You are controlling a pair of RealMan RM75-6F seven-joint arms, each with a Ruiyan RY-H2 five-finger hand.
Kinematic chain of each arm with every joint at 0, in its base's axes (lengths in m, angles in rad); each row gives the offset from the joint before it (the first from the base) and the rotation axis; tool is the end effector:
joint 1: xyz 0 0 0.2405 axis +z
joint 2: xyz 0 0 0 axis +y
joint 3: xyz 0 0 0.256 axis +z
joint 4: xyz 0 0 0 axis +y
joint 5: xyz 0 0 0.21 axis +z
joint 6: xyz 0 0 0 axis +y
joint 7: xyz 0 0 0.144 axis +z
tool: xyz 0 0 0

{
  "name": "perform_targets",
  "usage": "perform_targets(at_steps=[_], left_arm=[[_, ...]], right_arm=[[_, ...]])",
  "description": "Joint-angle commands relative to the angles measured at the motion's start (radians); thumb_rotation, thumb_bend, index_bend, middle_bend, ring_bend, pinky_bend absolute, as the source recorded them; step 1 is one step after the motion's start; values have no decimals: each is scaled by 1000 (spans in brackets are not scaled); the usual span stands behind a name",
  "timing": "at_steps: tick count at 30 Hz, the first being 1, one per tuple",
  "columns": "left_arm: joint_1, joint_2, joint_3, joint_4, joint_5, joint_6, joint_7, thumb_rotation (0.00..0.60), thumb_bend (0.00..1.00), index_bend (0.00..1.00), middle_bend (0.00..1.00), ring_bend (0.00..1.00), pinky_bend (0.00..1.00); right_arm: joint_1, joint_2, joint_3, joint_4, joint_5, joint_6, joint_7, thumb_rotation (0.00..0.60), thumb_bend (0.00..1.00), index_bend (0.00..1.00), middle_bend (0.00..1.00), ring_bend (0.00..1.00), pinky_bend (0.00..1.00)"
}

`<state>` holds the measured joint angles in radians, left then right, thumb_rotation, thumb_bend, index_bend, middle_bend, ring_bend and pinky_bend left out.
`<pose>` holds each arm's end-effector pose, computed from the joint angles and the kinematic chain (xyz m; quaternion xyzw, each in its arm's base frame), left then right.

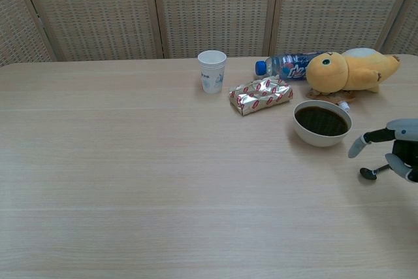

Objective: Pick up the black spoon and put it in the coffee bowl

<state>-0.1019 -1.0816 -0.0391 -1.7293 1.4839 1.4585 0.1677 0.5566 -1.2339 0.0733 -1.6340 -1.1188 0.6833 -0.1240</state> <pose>-0.2915 0.1818 0.1560 -0.6206 -0.3697 -0.3550 0.5934 -0.2539 -0.2819 0.0326 0.7329 -0.5275 0.2226 0.3674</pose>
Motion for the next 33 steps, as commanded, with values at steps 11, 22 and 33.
perform_targets(at_steps=[11, 22, 33], left_arm=[[0, -2, 4, 7, -6, -7, -8, 600, 224, 0, 0, 0, 0], [-1, -4, 6, 9, -9, -11, -8, 600, 223, 0, 0, 0, 0], [-1, -6, 8, 12, -13, -13, -9, 600, 225, 0, 0, 0, 0]], right_arm=[[33, -58, -34, 88, 105, -27, -43, 600, 1000, 224, 974, 998, 1000], [49, -79, -58, 126, 159, -32, -67, 600, 1000, 224, 974, 998, 1000], [58, -86, -76, 132, 188, -23, -86, 600, 1000, 224, 974, 999, 1000]])
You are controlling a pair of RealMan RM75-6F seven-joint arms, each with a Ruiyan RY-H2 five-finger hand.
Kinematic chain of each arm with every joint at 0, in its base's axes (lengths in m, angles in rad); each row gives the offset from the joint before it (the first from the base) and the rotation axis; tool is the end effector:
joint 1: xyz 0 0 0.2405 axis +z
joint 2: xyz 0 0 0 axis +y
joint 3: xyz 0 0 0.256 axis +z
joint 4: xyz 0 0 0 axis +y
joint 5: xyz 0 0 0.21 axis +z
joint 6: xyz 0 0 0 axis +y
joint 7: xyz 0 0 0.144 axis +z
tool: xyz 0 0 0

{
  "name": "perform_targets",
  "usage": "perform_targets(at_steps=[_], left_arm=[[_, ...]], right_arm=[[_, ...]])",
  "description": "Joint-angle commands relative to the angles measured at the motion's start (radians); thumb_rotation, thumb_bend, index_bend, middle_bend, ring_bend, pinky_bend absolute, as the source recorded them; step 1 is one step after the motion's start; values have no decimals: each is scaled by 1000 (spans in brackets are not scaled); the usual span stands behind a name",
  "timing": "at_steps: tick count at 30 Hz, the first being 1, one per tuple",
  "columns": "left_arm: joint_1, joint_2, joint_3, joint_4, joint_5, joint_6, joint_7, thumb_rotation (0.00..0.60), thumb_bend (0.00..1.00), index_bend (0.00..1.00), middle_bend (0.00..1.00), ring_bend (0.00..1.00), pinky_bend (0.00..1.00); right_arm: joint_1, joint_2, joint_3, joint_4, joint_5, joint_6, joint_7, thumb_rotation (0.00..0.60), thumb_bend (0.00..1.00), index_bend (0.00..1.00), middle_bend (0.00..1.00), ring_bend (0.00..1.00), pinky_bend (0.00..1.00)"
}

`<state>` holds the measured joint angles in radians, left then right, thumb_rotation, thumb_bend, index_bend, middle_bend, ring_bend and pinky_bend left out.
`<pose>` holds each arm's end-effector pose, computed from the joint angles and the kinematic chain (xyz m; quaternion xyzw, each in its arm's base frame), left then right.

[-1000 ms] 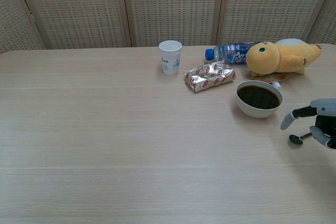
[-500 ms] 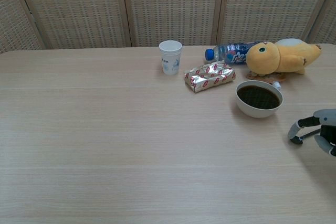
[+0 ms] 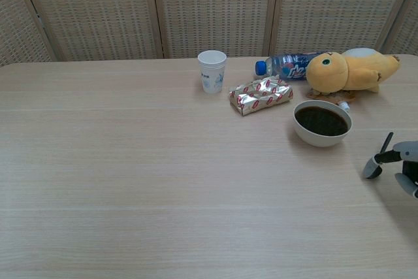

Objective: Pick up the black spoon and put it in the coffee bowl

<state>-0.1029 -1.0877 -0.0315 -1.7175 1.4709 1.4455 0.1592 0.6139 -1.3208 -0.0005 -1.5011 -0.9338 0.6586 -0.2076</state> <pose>-0.2963 0.1806 0.1530 -0.6205 -0.3792 -0.3474 0.5920 -0.2859 -0.2880 0.0128 0.7216 -0.5456 0.1588 0.3956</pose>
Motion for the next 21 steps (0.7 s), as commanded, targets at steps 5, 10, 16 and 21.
perform_targets(at_steps=[5, 10, 16, 21], left_arm=[[-1, -1, 0, 1, 0, -1, -1, 600, 223, 0, 0, 0, 0], [-2, -2, 0, 2, -1, -3, -1, 600, 223, 0, 0, 0, 0], [-5, -4, 1, 1, -1, -6, 1, 600, 224, 0, 0, 0, 0], [-5, -5, 0, 0, -1, -4, 3, 600, 224, 0, 0, 0, 0]], right_arm=[[-2, 6, -13, 3, 18, 10, -8, 600, 1000, 224, 974, 998, 1000], [-11, 21, -22, 13, 36, 20, -7, 600, 1000, 224, 974, 999, 1000], [-25, 50, -27, 29, 61, 38, 2, 600, 1000, 225, 974, 999, 1000], [-32, 71, -24, 52, 80, 45, 10, 600, 1000, 225, 974, 998, 1000]])
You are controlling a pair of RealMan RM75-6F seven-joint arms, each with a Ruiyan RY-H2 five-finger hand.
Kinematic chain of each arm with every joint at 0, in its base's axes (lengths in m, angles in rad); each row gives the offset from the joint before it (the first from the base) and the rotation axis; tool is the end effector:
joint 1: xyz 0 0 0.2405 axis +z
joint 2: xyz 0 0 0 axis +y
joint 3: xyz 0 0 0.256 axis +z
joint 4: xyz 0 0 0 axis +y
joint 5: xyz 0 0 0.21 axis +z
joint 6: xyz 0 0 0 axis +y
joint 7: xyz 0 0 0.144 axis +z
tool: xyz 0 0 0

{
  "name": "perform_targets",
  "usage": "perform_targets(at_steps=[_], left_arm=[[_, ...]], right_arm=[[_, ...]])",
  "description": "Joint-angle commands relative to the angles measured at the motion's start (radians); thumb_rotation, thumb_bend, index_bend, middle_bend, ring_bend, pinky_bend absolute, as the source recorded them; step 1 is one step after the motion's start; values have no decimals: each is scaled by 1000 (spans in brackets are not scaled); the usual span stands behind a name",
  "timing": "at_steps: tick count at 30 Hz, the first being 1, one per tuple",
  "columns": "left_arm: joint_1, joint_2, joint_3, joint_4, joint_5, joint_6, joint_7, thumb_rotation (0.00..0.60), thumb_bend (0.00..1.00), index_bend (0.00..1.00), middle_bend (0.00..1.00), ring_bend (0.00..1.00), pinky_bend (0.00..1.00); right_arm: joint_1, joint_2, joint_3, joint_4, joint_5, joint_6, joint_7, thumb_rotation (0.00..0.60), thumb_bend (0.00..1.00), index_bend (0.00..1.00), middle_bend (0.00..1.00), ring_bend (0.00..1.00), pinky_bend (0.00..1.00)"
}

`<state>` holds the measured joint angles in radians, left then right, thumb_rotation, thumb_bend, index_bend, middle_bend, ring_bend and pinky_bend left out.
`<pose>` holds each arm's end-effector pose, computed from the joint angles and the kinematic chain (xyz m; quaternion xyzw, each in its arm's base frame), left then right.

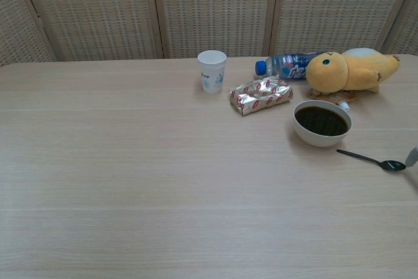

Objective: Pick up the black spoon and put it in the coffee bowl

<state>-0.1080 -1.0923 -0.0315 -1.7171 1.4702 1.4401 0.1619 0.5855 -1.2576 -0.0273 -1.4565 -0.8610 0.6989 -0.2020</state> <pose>-0.2954 0.1821 0.1509 -0.6224 -0.3797 -0.3477 0.5895 -0.3258 -0.2901 0.0513 0.6804 -0.5520 0.1351 0.4627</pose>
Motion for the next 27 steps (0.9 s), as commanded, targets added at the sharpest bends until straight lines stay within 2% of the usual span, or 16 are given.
perform_targets(at_steps=[1, 11, 27], left_arm=[[0, 0, 0, 0, 0, 1, 1, 600, 224, 0, 0, 0, 0], [2, -2, 5, -1, 2, 1, -1, 600, 224, 0, 0, 0, 0], [10, -2, 10, 14, -3, 2, -16, 600, 224, 0, 0, 0, 0]], right_arm=[[-5, 12, 5, 10, 11, 8, 8, 600, 1000, 224, 974, 999, 1000], [-7, 35, 18, -31, -15, 32, 9, 600, 1000, 224, 974, 999, 1000], [7, -29, 8, -8, 5, 20, -25, 600, 1000, 225, 974, 999, 1000]])
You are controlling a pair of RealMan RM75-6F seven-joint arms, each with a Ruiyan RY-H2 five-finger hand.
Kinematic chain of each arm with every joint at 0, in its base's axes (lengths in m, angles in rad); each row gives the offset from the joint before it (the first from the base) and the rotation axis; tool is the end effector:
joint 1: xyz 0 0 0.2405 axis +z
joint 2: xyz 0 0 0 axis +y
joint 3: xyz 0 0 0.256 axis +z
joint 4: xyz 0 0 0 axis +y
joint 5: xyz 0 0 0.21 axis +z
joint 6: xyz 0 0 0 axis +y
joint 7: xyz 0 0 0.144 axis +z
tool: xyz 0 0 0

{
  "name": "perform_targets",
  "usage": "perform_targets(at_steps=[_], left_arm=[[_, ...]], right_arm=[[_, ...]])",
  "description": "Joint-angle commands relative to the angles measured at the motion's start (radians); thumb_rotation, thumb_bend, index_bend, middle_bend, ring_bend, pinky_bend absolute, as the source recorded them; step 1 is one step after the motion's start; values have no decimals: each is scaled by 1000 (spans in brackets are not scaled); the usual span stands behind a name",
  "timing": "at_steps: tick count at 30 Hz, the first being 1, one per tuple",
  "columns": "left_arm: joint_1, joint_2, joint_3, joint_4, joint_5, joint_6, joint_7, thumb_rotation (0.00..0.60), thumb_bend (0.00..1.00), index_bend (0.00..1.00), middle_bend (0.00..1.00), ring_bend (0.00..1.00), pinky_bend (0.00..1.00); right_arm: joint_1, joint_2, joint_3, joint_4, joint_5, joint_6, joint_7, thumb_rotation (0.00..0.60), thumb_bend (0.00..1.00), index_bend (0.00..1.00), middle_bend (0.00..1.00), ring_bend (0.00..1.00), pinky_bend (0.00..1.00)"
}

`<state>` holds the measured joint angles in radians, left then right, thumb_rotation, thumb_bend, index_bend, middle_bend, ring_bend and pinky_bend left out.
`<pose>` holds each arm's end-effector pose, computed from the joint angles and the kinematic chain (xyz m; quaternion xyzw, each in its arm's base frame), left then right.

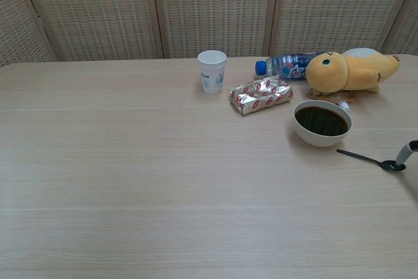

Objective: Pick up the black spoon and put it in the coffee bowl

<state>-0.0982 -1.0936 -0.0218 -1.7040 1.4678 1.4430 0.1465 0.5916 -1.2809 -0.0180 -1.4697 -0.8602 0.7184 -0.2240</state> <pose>-0.3009 0.1774 0.1509 -0.6196 -0.3864 -0.3430 0.5909 -0.3151 -0.2915 0.0417 0.6867 -0.5468 0.1459 0.4563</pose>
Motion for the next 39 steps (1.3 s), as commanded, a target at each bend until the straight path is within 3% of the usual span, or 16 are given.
perform_targets(at_steps=[1, 26, 39], left_arm=[[0, -1, 0, 1, 0, -1, -1, 600, 224, 0, 0, 0, 0], [-1, -5, 2, 3, 1, -4, 2, 600, 224, 0, 0, 0, 0], [-2, -8, 2, 6, -3, -8, 3, 600, 224, 0, 0, 0, 0]], right_arm=[[1, -8, -2, 7, 7, 0, -4, 600, 1000, 225, 974, 999, 1000], [-14, -33, -21, 58, 44, 0, -23, 600, 1000, 235, 974, 998, 1000], [-10, -30, -6, 89, 43, 6, -24, 600, 1000, 242, 974, 998, 1000]])
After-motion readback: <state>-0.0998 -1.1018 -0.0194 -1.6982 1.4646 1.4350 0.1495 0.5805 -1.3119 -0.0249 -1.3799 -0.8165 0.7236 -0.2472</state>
